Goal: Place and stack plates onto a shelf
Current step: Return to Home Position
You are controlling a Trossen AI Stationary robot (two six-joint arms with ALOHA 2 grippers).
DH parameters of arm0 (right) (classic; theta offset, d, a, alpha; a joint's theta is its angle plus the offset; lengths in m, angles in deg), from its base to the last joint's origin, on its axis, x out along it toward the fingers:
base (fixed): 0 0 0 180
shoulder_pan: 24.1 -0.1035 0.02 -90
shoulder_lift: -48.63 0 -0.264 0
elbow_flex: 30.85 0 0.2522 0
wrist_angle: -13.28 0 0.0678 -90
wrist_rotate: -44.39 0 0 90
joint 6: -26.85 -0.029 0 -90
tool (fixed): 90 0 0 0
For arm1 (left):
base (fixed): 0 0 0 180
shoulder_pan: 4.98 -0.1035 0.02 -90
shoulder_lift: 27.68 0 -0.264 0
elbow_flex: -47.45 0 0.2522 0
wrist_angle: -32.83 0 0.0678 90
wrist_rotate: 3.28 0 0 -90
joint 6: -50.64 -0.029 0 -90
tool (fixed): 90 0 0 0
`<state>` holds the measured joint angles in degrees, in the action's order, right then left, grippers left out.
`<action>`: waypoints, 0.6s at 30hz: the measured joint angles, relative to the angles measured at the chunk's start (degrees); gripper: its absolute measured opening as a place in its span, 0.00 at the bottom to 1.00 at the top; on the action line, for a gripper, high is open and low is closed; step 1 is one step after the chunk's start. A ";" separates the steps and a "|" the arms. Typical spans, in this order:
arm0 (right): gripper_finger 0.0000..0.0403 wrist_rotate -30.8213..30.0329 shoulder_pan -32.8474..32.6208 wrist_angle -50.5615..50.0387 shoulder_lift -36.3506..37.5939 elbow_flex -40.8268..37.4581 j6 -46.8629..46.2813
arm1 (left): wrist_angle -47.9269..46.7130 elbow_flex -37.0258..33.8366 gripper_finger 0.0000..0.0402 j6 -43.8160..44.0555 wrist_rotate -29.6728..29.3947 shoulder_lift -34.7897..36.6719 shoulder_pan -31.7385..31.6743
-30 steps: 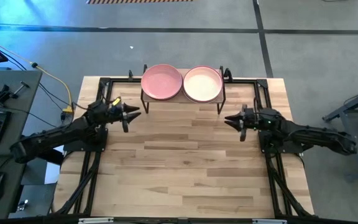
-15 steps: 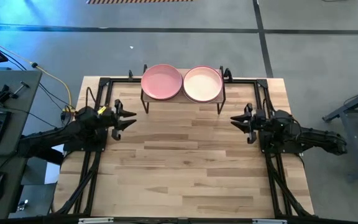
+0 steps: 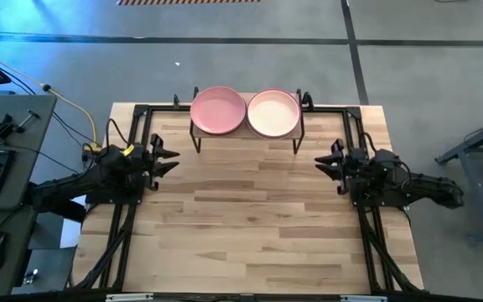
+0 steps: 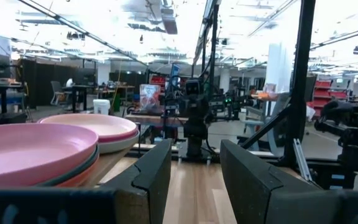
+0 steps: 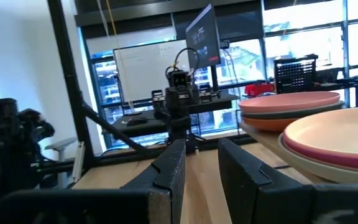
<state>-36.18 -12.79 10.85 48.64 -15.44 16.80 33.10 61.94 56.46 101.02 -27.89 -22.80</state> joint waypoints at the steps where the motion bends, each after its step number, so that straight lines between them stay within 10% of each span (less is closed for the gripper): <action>1: 0.19 -0.02 -0.50 0.02 0.00 0.00 0.00 | 0.06 0.00 0.32 0.00 0.00 0.02 0.00; 18: 0.19 0.03 -2.09 -9.02 -0.41 -1.07 0.00 | -0.17 0.00 0.32 0.00 -0.09 -0.13 0.00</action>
<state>-36.15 -14.89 1.84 48.23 -16.51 16.80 32.94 61.94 56.46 100.93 -28.02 -22.80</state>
